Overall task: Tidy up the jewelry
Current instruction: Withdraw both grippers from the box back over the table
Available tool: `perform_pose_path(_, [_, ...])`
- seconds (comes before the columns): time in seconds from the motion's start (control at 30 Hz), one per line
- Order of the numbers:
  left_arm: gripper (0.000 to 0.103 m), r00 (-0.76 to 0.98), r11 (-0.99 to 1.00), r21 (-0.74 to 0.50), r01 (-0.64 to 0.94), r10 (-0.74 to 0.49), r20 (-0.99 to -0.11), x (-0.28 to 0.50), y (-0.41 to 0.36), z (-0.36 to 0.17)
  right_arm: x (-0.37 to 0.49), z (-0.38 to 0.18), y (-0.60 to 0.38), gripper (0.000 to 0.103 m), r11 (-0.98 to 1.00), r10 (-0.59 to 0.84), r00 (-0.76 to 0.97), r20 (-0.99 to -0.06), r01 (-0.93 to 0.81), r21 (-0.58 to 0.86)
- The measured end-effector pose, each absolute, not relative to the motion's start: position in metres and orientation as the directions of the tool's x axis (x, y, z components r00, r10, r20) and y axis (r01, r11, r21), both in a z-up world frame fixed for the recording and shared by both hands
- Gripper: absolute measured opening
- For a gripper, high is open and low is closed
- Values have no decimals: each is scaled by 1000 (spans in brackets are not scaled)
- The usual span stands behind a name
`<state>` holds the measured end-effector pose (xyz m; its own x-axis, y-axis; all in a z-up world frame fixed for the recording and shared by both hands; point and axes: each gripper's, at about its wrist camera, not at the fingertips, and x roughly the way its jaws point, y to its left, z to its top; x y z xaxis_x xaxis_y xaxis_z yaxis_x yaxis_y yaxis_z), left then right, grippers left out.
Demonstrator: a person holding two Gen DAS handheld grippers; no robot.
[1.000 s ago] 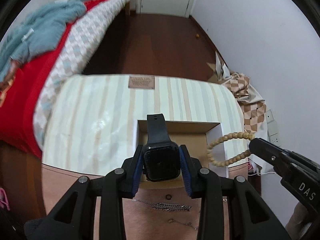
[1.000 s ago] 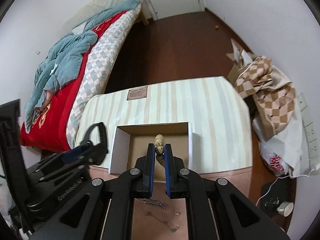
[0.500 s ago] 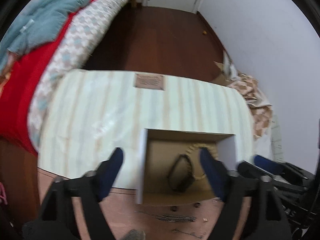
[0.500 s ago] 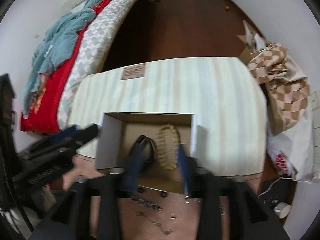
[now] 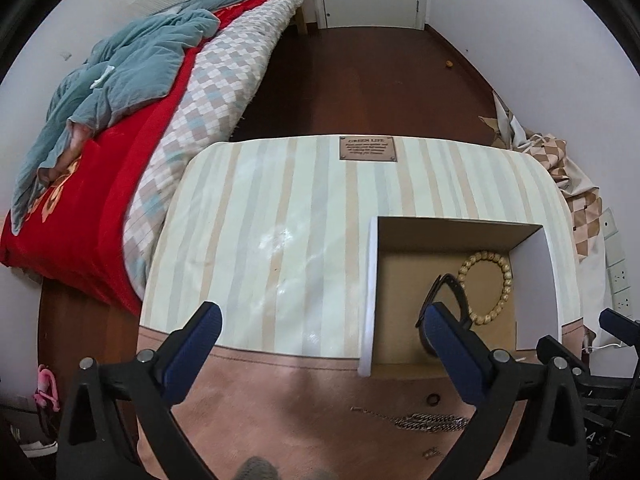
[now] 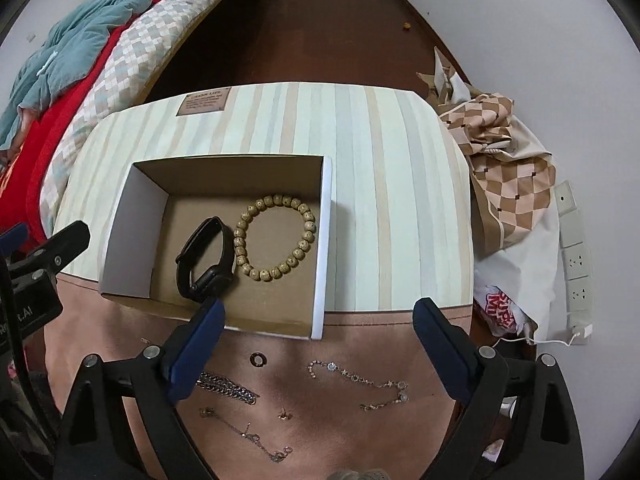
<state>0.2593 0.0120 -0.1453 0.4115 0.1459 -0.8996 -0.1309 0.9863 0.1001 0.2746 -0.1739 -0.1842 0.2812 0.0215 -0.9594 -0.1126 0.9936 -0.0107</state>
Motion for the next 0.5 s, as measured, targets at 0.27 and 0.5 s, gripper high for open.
perform_pose_path(0.27, [103,463,982,126,-138,177,-868,230,13,-125,252,-161,-167,99,995,19,334,-942,-97,-15])
perform_pose_path(0.5, [103,519,980,132,-146,190,-833,199,14,-96,223,-122,-169,99,997,4,410,-912,-77,-30])
